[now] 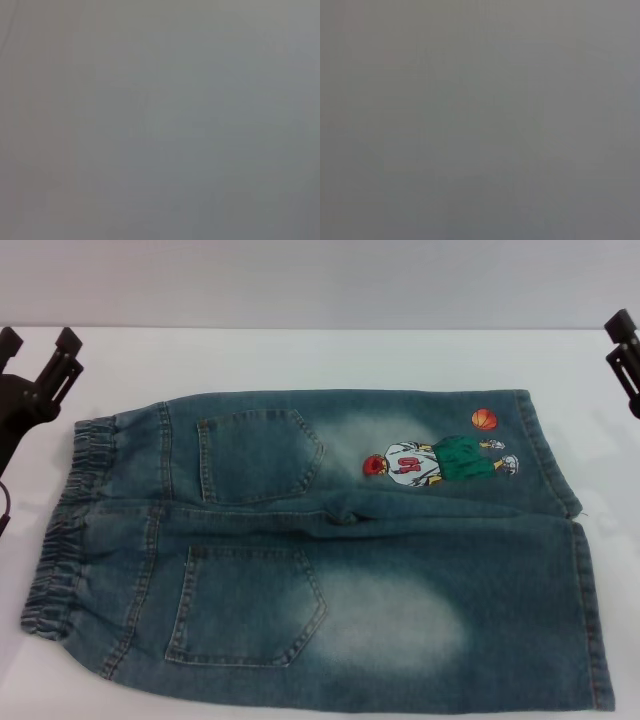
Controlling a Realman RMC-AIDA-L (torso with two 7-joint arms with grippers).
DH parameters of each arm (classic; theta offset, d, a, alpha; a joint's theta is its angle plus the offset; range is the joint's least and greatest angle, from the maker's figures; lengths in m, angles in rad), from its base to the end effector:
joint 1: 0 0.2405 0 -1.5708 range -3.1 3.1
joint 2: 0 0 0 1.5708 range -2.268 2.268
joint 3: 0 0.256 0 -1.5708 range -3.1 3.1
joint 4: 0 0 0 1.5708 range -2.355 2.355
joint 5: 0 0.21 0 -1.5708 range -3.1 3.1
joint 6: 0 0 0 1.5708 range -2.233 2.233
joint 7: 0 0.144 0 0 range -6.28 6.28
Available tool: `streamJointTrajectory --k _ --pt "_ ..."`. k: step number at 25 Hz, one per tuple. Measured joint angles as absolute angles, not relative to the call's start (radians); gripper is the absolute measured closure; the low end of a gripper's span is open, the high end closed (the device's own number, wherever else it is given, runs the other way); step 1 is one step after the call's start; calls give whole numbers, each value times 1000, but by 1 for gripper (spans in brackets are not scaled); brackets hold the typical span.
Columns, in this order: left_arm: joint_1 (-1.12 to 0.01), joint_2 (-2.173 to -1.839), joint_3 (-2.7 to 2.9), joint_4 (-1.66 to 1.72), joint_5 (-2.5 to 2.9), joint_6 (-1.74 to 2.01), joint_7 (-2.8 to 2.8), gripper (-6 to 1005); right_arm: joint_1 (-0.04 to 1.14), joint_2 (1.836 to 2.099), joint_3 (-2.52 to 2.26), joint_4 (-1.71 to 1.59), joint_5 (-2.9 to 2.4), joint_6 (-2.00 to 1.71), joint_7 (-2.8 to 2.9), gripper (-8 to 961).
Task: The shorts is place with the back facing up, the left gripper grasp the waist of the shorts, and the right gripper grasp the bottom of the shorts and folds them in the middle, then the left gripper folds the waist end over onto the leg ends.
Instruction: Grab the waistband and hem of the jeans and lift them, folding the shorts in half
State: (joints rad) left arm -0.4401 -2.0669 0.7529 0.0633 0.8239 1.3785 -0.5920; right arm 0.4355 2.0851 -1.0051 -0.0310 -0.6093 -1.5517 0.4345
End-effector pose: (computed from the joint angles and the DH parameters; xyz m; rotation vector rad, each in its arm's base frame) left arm -0.3272 0.3215 0.0175 -1.6280 -0.6211 -1.0127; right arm 0.3028 0.3056 0.0093 -1.6682 0.3987 1.0634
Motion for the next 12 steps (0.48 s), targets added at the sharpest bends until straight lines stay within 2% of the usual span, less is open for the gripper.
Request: streamJointTrajectory --k 6,12 --pt "-434 -2060 851 133 824 1376 -697 199 441 2084 -1010 -33 -617 -1521 434 320" --pt "-406 -2026 1054 393 849 1318 -1053 200 441 2083 -1011 -29 -619 -1508 434 321"
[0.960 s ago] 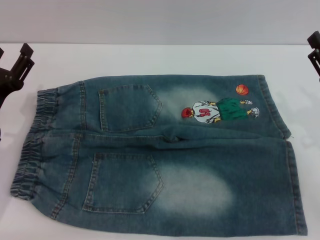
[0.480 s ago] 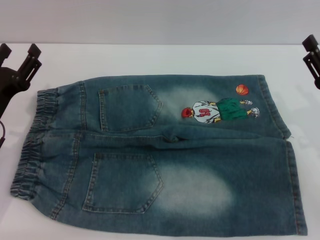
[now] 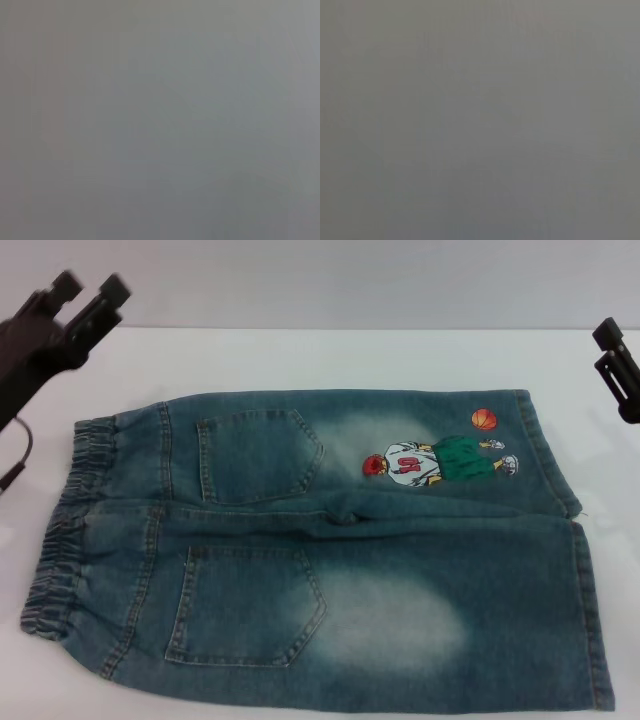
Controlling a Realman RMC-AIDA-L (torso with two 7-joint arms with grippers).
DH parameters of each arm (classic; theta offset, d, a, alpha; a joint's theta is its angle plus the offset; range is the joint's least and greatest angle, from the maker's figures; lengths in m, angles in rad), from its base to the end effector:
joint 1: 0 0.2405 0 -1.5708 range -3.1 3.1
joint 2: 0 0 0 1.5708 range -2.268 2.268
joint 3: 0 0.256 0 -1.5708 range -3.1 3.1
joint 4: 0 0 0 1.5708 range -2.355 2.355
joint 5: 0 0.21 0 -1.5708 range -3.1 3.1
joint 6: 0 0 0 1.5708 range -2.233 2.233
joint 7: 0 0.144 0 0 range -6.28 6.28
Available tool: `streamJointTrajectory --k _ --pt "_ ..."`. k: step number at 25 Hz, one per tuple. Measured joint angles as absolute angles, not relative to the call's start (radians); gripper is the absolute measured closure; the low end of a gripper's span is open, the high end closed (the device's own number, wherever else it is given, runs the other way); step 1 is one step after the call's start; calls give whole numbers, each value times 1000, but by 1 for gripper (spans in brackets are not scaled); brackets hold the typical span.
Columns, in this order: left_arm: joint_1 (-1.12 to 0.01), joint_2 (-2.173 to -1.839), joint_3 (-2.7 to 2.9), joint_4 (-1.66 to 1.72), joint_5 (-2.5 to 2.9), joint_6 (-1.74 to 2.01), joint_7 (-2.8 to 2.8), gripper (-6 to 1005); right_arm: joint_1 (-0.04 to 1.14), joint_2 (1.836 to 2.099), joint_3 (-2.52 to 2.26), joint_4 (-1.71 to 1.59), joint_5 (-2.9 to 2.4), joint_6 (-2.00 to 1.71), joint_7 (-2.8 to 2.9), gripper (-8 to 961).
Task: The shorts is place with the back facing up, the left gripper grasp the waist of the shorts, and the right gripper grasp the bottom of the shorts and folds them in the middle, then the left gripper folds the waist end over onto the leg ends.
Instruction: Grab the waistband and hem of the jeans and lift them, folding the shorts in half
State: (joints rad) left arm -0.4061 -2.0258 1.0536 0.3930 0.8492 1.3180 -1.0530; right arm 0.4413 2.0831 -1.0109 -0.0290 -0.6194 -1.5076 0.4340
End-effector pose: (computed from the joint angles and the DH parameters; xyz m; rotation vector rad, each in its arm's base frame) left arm -0.2867 0.3493 0.0415 -1.9051 -0.6794 -1.2139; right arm 0.3058 0.3090 0.0048 -1.6943 0.4259 1.0259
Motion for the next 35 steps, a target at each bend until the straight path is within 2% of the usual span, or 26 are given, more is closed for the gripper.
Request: streamJointTrajectory --k 2,4,7,13,19,23,35 --pt "-410 -1994 1085 488 959 1303 -1238 200 441 2083 -1011 -29 -620 -1501 434 321" --pt "-413 -1985 1087 513 999 1303 -1295 200 441 2083 -1011 -29 -620 -1499 434 321" --pt "-418 -1944 1084 638 1220 1332 -1558 200 440 2082 -1007 -30 -620 -1493 434 320" --pt "-404 -1907 1011 784 1571 1511 -1888 200 442 2079 -1002 -38 -615 -1458 429 320" --pt "-356 -1901 827 802 1815 1651 -2002 200 442 2077 -979 -56 -612 -1427 386 321" --pt "-307 -1882 752 794 1915 1705 -2042 200 435 2075 -955 -80 -611 -1418 383 321" --pt "-241 -1864 725 812 2018 1736 -2035 200 437 2074 -947 -86 -610 -1416 383 321"
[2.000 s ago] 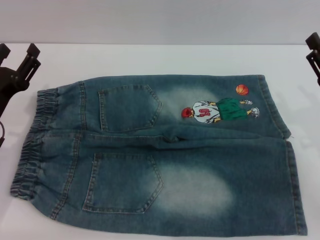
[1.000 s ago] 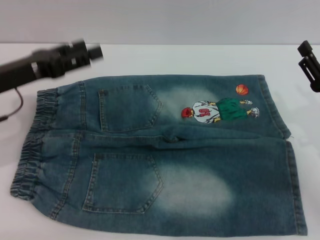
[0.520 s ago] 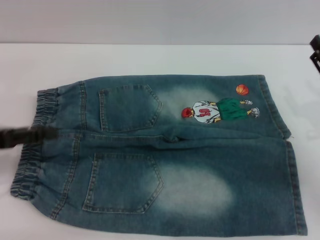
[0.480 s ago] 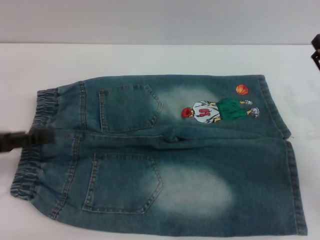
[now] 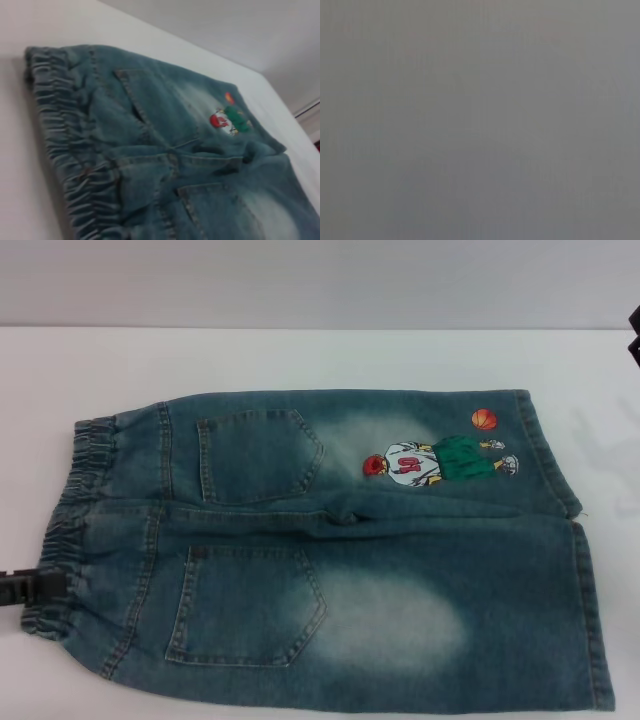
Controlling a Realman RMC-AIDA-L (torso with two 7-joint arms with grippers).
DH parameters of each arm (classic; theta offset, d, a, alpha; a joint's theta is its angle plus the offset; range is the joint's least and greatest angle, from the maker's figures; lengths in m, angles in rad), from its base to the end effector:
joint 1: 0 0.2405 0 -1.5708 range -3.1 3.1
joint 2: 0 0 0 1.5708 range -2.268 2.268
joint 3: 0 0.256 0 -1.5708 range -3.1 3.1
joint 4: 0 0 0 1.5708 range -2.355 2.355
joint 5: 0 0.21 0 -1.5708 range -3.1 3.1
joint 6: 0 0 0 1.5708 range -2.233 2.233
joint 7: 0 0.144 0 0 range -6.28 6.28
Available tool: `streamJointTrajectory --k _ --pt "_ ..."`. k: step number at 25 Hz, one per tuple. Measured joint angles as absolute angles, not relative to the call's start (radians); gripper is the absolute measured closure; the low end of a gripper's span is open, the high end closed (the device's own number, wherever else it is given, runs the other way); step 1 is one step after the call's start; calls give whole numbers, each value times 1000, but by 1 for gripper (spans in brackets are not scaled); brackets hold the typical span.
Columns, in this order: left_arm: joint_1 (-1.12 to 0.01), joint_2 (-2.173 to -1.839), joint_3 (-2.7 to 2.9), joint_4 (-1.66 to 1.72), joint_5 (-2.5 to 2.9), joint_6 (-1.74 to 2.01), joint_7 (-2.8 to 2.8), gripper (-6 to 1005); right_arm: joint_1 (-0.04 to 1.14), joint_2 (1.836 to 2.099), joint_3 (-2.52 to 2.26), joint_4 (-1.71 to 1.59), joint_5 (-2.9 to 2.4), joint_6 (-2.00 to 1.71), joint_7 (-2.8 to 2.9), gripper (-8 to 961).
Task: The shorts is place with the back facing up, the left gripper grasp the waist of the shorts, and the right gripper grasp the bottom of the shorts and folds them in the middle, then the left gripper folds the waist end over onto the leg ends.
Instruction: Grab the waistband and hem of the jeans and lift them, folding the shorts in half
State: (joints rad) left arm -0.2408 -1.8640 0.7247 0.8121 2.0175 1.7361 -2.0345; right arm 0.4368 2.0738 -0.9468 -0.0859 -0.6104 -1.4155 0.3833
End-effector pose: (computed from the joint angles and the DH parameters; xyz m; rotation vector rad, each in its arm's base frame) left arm -0.3567 0.2498 0.1020 -2.4042 -1.5827 -0.5057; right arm 0.3180 0.3229 0.0220 -1.6247 0.4007 0.9158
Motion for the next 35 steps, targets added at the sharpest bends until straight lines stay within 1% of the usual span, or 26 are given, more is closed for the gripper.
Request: streamJointTrajectory --k 13,35 --pt "-256 -1869 668 804 2162 1654 -2051 201 434 2074 -941 -86 -610 -1416 383 321" --pt "-265 -1870 670 803 2237 1622 -2079 201 433 2072 -937 -85 -611 -1417 383 320"
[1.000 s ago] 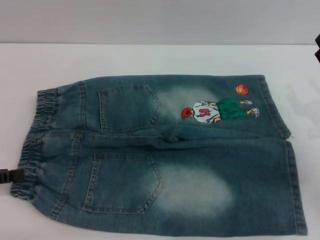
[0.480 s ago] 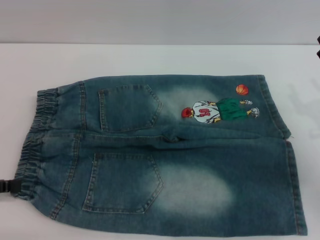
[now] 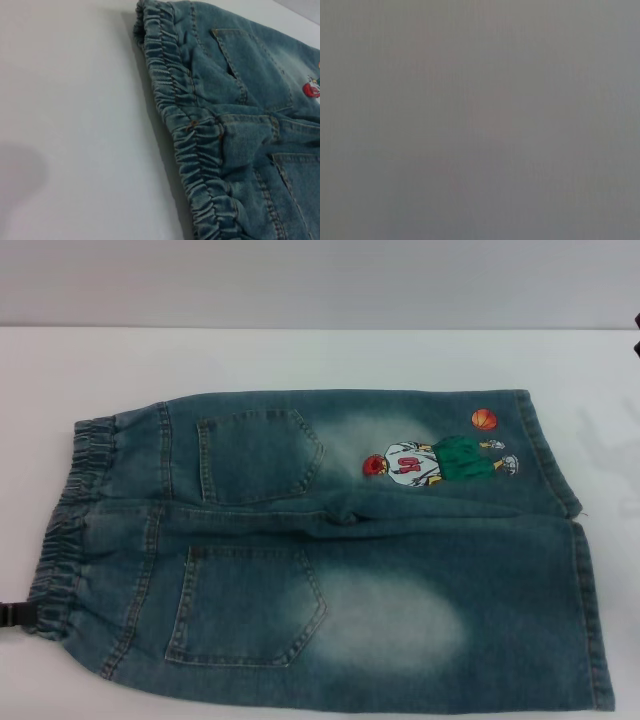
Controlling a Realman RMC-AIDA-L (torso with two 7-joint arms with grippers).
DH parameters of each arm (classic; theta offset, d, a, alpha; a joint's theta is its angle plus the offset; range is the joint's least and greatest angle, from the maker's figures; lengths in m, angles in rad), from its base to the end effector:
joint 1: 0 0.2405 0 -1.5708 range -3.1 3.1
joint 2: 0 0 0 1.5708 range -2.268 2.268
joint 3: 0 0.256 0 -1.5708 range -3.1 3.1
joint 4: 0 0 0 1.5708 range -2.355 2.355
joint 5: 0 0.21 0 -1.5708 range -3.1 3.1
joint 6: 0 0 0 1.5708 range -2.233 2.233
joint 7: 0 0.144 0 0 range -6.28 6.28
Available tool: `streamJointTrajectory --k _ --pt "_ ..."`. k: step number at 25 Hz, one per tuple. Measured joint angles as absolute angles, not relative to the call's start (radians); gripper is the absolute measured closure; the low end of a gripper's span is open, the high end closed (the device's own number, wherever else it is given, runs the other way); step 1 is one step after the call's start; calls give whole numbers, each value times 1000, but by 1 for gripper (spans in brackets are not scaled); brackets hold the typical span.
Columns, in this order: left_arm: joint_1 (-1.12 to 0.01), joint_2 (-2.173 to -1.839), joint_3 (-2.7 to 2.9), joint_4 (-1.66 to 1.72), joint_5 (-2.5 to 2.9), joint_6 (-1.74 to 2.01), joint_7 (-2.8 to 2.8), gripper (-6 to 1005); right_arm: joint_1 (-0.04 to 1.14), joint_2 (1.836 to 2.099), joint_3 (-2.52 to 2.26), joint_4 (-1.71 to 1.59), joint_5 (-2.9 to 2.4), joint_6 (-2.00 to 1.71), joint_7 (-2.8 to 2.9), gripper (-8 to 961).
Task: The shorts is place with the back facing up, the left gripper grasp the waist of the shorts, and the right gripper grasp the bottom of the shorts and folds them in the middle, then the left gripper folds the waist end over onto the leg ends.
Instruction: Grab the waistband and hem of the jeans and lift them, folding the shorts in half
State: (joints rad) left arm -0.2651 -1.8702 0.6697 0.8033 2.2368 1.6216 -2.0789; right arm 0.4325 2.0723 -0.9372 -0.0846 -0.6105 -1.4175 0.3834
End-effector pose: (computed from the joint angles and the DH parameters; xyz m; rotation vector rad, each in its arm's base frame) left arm -0.3867 0.2510 0.1006 -2.2592 -1.6746 -0.2478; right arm 0.3203 0.3216 0.0239 -1.6133 0.4048 0.9129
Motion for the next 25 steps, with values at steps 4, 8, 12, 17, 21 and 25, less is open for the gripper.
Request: streamJointTrajectory --k 4,8,12,17,21,25 --pt "-267 -1866 674 803 2238 1614 -2079 201 432 2072 -937 -84 -611 -1419 383 320" --pt "-268 -1866 674 804 2246 1610 -2079 202 431 2072 -937 -84 -611 -1420 383 320" --pt "-271 -1868 671 804 2258 1609 -2079 202 430 2072 -937 -85 -611 -1422 383 320" --pt "-288 -1880 670 797 2287 1601 -2079 202 428 2072 -937 -86 -611 -1422 383 320" --pt "-288 -1880 670 797 2287 1601 -2079 202 427 2072 -937 -86 -611 -1422 383 320" --pt "-308 -1890 676 779 2292 1579 -2077 202 424 2072 -937 -86 -611 -1422 383 321"
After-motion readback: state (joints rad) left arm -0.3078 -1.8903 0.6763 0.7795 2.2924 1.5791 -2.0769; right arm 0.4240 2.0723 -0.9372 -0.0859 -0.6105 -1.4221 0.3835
